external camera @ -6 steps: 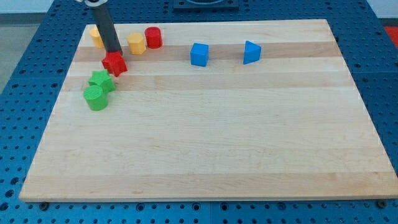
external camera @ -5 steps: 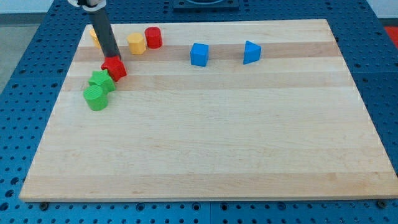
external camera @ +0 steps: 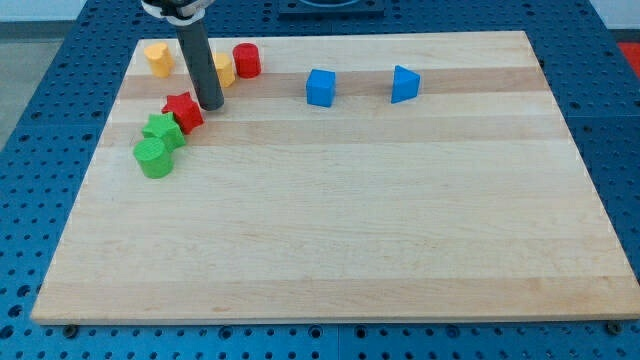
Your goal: Place the red star close to the top of the green star
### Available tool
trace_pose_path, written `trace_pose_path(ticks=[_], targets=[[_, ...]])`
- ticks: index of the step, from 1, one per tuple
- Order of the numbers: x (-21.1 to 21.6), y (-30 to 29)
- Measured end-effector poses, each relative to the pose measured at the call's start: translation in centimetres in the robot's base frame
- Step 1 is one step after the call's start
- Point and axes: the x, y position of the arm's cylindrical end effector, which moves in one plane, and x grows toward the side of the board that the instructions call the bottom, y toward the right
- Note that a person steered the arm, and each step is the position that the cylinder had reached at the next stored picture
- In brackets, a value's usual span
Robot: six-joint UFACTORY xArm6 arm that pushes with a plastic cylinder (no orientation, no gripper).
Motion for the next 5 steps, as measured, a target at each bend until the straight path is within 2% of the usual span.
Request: trace_pose_path(ticks=[2,5], targets=[[0.0,-2.4],[0.2,-2.3]])
